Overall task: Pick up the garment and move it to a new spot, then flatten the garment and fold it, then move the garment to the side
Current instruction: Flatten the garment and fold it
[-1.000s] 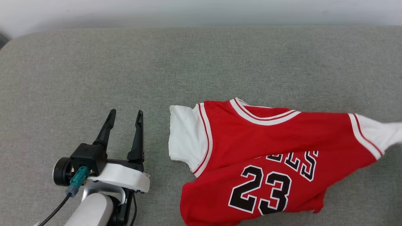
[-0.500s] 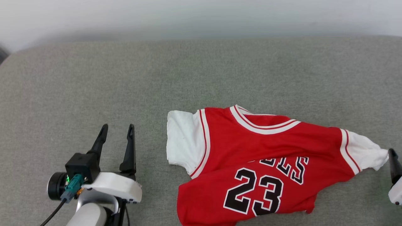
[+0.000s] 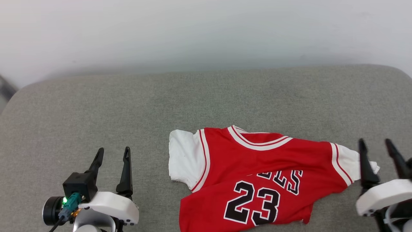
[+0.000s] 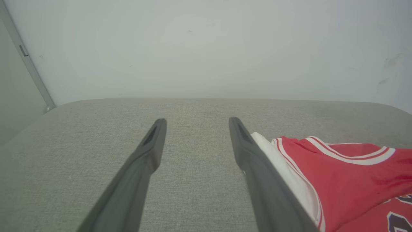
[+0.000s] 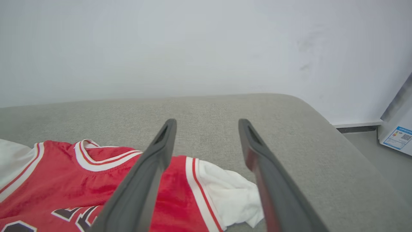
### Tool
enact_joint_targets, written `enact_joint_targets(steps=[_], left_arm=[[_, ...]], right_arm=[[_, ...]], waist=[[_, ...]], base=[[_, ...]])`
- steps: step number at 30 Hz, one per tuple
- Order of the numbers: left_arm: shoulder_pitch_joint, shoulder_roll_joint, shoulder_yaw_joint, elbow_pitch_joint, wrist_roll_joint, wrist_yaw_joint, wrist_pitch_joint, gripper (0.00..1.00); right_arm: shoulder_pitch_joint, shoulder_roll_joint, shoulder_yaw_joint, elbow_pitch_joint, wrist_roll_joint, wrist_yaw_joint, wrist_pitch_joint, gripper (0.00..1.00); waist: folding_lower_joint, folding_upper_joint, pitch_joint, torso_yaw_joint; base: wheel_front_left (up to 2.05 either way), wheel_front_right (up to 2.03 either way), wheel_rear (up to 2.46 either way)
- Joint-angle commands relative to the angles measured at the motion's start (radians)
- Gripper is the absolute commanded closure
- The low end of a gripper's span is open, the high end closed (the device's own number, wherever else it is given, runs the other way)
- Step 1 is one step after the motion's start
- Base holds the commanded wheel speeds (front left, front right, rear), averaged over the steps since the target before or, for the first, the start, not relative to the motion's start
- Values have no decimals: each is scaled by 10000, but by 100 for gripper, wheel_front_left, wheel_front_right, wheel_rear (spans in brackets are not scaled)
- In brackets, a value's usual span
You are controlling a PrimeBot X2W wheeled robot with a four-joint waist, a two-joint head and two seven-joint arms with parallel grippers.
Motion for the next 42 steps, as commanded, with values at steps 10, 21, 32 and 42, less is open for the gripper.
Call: enact_joint_targets(steps=[10,21,32,42], left_arm=[[-192,156,-81,167,-20,13,259,0],[-2987,519,-733,1166,-437,-1619,2489,0],[-4718,1310,-1878,2388,-1182,-3439,6545,0],[-4570,1273,-2802,3141,-1793,-3530,9609,100]], right_arm=[[1022,712,1368,-1814,-233,-7,177,0],[712,911,1631,-2652,-209,-7,313,0],[359,952,1786,-2253,63,-7,27,0],[107,952,1786,-1808,345,-7,-146,0]], waist=[[1,0,-66,-235],[1,0,1213,-971],[1,0,2245,-1634],[1,0,2666,-1932]], base=[[0,0,0],[0,0,0],[0,0,0],[0,0,0]])
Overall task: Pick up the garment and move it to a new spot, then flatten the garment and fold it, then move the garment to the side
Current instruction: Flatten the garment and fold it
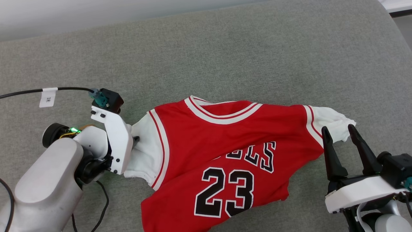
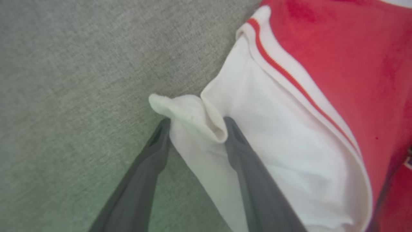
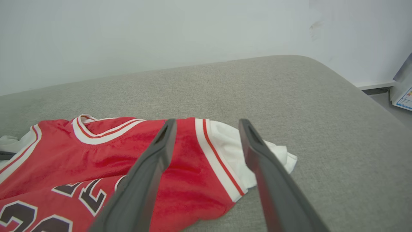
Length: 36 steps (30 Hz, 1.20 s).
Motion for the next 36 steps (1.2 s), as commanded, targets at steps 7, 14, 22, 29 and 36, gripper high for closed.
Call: enact_joint_targets(steps=[7,14,22,29,36], left_arm=[[625,-383,-65,397,239,414,-994,100],[738,-666,398,-310,709,1111,-3026,100],[995,-721,479,-1794,1022,1532,-3883,100],[728,-722,401,-2753,1290,1698,-3985,100],[611,-758,318,-3139,1403,1707,-4045,100]], right_arm=[[-283,9,-325,385,287,-7,502,0],[-571,-953,-1617,1494,1534,-7,2441,0],[-1332,-2316,-2237,2265,2761,-5,5559,0],[-2624,-2753,-2057,2876,3229,-5,7103,0],[-3207,-2922,-1466,4051,3406,-5,8121,0]], waist=[[0,0,-219,138],[0,0,-560,635],[0,0,-279,1155],[0,0,402,1487],[0,0,828,1753]], base=[[0,0,0],[0,0,0],[0,0,0],[0,0,0],[0,0,0]])
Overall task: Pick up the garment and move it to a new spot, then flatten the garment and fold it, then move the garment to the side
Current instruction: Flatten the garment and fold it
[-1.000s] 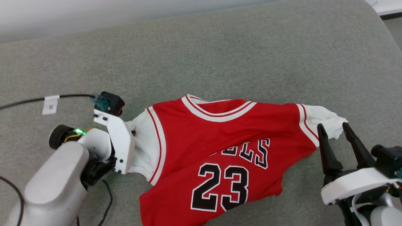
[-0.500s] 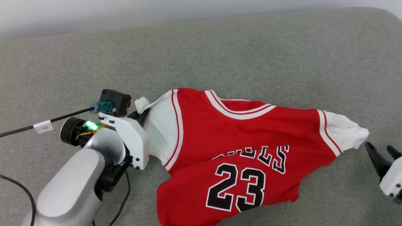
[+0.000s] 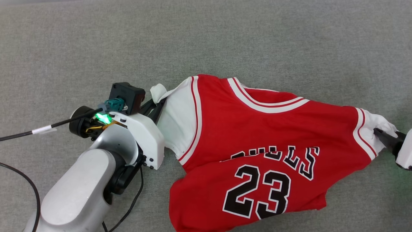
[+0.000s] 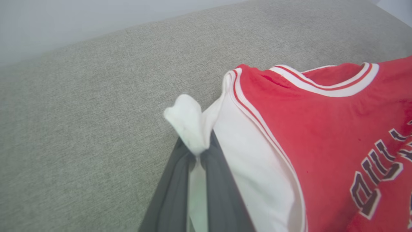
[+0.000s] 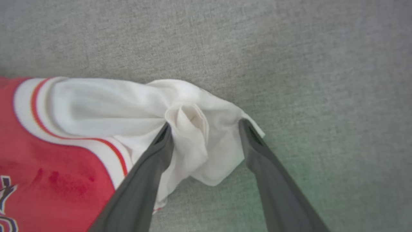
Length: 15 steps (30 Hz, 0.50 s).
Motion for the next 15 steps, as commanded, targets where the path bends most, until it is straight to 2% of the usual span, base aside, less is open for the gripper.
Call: enact_joint_targets(steps=[1,2,3,5,9,15], left_arm=[[-65,-21,10,-62,50,10,-71,100],[-55,-12,17,-55,42,20,-80,100],[-37,-6,27,-51,20,25,-102,100],[-5,13,45,-28,-4,27,-139,100],[107,42,77,85,-85,40,-234,100],[209,184,335,298,55,267,-734,100]], right_arm=[[45,130,285,542,193,-3,346,0],[84,180,404,721,259,-3,504,0],[140,202,523,885,306,-3,676,27],[159,256,639,1124,499,-3,900,100],[61,-30,752,1072,558,-3,893,100],[-323,-584,762,114,340,-3,202,100]], waist=[[-1,-1,137,126],[-1,-1,157,142],[-1,-1,170,156],[-1,-1,171,174],[-1,-1,13,163],[-1,-1,-645,59]], base=[[0,0,0],[0,0,0],[0,0,0],[0,0,0],[0,0,0],[0,0,0]])
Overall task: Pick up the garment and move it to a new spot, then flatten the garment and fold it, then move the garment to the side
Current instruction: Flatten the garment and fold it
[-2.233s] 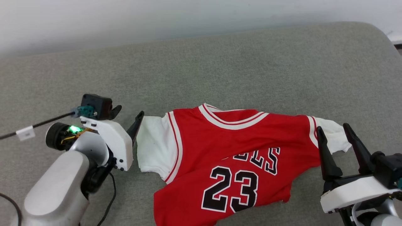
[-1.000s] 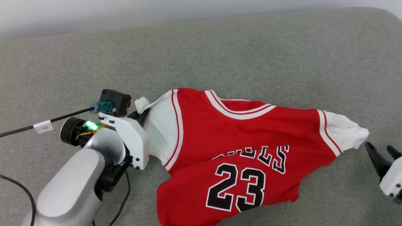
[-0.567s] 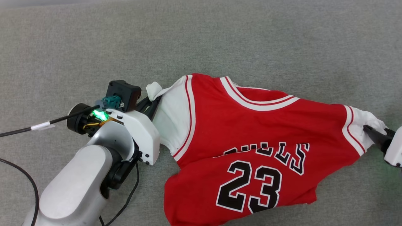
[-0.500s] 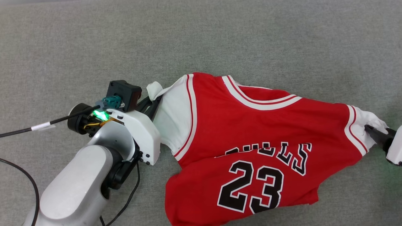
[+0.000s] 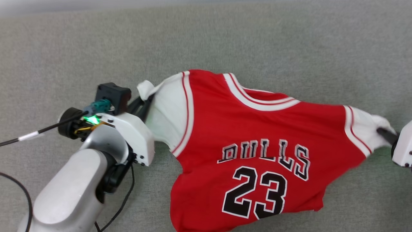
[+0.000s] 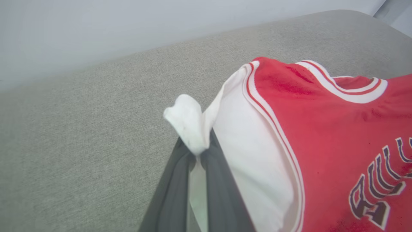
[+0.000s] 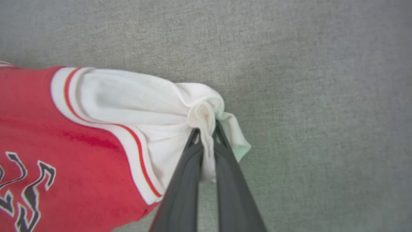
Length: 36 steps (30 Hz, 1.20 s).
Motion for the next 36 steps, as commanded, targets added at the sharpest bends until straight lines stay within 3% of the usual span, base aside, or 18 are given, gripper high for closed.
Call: enact_joint_targets(steps=[1,8,12,23,36], left_arm=[[56,114,177,43,102,160,-208,100],[-179,522,967,388,225,823,-813,100],[-560,715,1407,851,190,901,-1164,100],[-3519,440,1855,2725,250,101,-2083,100],[-8620,612,2394,4789,637,-763,-3178,100]], right_arm=[[-63,-195,5,-388,-204,-3,-331,100],[-773,-368,82,-1150,-1124,-11,-1037,100],[-1594,-252,315,-1118,-1643,-11,-1449,100],[-4546,79,1034,5,-2405,-11,-2369,100],[-9153,493,1348,969,-3129,-11,-4322,100]], waist=[[-1,-1,-430,-69],[-1,-1,-1390,-153],[-1,-1,-1764,-190],[-1,-1,-1649,-107],[-1,-1,1091,-332]], base=[[0,0,0],[0,0,0],[0,0,0],[0,0,0],[0,0,0]])
